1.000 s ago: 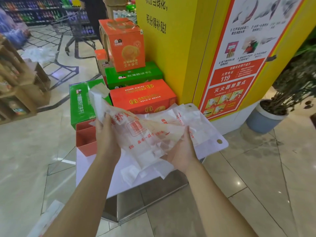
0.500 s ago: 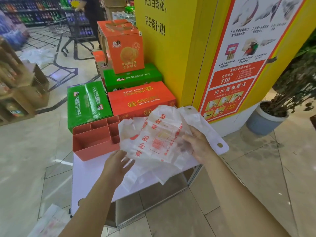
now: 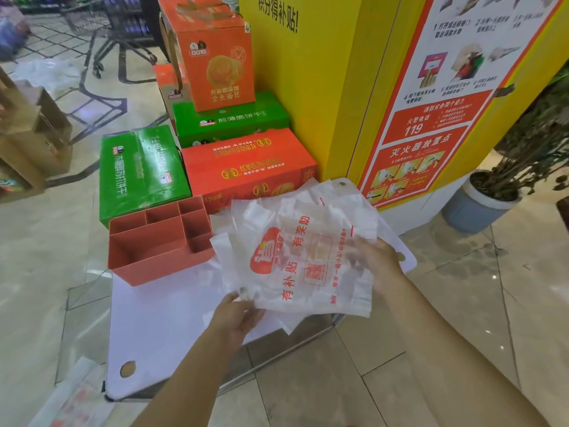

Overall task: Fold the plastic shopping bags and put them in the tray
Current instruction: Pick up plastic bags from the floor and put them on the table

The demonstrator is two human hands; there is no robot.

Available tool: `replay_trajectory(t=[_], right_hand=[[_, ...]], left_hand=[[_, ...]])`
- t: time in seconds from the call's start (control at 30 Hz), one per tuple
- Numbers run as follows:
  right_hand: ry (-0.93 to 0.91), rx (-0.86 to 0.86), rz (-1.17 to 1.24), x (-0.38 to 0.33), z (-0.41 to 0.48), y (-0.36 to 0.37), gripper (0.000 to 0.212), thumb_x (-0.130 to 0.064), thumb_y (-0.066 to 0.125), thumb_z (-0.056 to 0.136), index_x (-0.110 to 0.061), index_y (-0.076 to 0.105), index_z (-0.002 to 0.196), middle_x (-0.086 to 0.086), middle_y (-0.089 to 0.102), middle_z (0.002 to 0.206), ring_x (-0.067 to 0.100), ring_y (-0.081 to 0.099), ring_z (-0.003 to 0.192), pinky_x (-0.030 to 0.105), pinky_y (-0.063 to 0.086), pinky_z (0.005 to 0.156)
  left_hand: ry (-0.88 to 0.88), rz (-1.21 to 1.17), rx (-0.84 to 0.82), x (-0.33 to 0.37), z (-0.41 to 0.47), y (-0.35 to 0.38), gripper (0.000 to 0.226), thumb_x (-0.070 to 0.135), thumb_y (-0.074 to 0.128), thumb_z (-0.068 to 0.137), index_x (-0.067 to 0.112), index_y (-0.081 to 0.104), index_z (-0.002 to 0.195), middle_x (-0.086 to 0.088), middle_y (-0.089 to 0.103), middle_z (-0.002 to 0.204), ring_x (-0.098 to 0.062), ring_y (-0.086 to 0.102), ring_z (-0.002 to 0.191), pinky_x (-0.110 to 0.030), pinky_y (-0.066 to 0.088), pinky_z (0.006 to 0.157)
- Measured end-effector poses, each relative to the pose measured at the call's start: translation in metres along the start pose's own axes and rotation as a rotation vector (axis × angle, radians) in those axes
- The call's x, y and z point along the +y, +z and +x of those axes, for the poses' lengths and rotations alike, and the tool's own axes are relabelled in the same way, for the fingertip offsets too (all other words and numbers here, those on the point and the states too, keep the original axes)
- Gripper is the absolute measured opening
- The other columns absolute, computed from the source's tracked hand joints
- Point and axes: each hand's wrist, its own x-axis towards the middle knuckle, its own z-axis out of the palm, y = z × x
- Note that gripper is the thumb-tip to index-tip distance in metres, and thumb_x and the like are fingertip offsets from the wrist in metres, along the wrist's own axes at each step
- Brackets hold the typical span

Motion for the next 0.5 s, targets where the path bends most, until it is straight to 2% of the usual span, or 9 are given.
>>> replay_trajectory(t=[0.07,0.17,0.27,0.37,0.43,0.5], right_hand=[[0.089,-0.049,0.238,0.01,0.002,-0.007,0.036,-0.046,0.06,0.099,-0.015,0.076,0.107,0.006,0.078,0.1,0.02,0.072,0.079,0.036,0.056,0.07],[0.085,-0.083,0.4,0.029,0.005,-0.022,0.046,-0.057,0.051,0.099,-0.023,0.07,0.124,0.004,0.073,0.123,0.021,0.07,0.109,0.038,0.055,0.086],[0.124,-0.061,0.315,0.049,-0.002,-0.033,0.049,-0.057,0.057,0.095,-0.02,0.067,0.127,0.004,0.071,0.126,0.022,0.072,0.108,0.037,0.059,0.078],[0.217,-0.016,0.315,0.069,-0.006,-0.036,0.059,-0.055,0.071,0.086,-0.013,0.064,0.126,0.012,0.069,0.123,0.032,0.07,0.105,0.045,0.06,0.085],[0.248,-0.006,0.33,0.073,-0.01,-0.032,0.054,-0.049,0.074,0.087,-0.008,0.064,0.121,0.017,0.069,0.116,0.035,0.07,0.1,0.05,0.059,0.091],[0.25,0.006,0.322,0.073,-0.012,-0.024,0.046,-0.036,0.078,0.088,-0.006,0.063,0.121,0.018,0.069,0.113,0.037,0.072,0.096,0.053,0.06,0.089]], left_hand=[[0.026,-0.081,0.016,-0.01,0.007,0.007,0.04,-0.015,0.054,0.092,0.002,0.055,0.128,-0.023,0.065,0.125,-0.034,0.069,0.101,-0.032,0.061,0.063],[0.054,-0.183,0.08,-0.02,0.009,0.019,0.046,-0.016,0.05,0.094,0.007,0.048,0.133,-0.02,0.065,0.117,-0.033,0.069,0.096,-0.032,0.062,0.059],[0.088,-0.257,0.07,-0.024,0.009,0.027,0.049,-0.011,0.06,0.092,0.009,0.046,0.134,-0.017,0.067,0.114,-0.029,0.07,0.095,-0.032,0.062,0.063],[0.089,-0.258,0.057,-0.028,0.01,0.034,0.058,-0.007,0.068,0.089,0.008,0.044,0.139,-0.018,0.065,0.123,-0.028,0.072,0.097,-0.034,0.062,0.07],[0.064,-0.201,0.056,-0.032,0.009,0.04,0.05,-0.006,0.067,0.09,0.007,0.047,0.134,-0.017,0.066,0.12,-0.033,0.071,0.1,-0.038,0.063,0.072],[0.048,-0.133,0.057,-0.037,0.008,0.042,0.043,-0.005,0.066,0.091,0.005,0.048,0.128,-0.019,0.066,0.118,-0.036,0.071,0.099,-0.041,0.064,0.072]])
